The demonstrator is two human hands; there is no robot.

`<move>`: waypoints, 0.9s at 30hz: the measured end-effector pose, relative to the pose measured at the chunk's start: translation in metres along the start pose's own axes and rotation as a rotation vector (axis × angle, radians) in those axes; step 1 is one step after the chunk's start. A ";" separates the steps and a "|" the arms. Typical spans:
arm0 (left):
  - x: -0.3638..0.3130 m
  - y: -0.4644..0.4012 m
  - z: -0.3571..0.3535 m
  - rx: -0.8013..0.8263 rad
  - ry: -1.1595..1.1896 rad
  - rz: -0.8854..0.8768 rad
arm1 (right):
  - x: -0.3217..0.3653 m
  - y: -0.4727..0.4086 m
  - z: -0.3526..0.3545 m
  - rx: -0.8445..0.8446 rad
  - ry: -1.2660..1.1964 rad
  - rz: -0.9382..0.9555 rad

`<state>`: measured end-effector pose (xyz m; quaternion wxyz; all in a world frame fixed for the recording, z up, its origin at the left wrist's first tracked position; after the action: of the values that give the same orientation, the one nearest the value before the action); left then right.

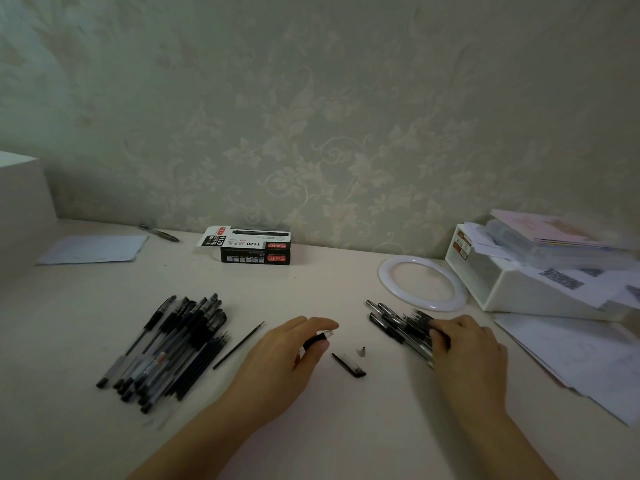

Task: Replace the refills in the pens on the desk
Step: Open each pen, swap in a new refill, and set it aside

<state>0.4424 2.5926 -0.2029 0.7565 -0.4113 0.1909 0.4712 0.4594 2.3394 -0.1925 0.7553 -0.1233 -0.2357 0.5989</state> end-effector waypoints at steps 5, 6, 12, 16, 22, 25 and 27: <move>0.002 0.000 0.001 0.004 -0.029 0.032 | 0.002 -0.001 -0.003 0.030 -0.008 0.000; 0.002 0.000 0.001 0.010 -0.052 0.039 | 0.002 0.000 -0.003 0.029 -0.011 0.000; 0.014 0.001 0.029 -0.103 -0.358 0.283 | 0.022 0.005 0.004 -0.107 -0.160 0.142; 0.031 0.007 0.050 -0.136 -0.511 0.518 | 0.040 0.012 0.003 -0.152 -0.241 0.306; 0.039 0.008 0.044 -0.060 -0.589 0.519 | 0.046 0.015 -0.002 -0.156 -0.312 0.386; 0.031 0.004 0.039 -0.033 -0.613 0.422 | 0.048 0.016 -0.002 -0.139 -0.346 0.402; 0.018 -0.002 0.033 -0.045 -0.510 0.308 | 0.052 0.018 -0.001 -0.073 -0.455 0.361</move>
<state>0.4493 2.6280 -0.1949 0.6903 -0.2625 0.0443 0.6728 0.4537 2.3941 -0.1914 0.5594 -0.0527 -0.3948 0.7270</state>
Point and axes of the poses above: each hand's wrist, its own y-axis away from the middle knuckle, its own z-axis out of the back of the hand, x = y × z, the point moved 5 cm from there along -y, towards the middle knuckle, and after that the axes turned 9 degrees about y, right-handed, at the moved point
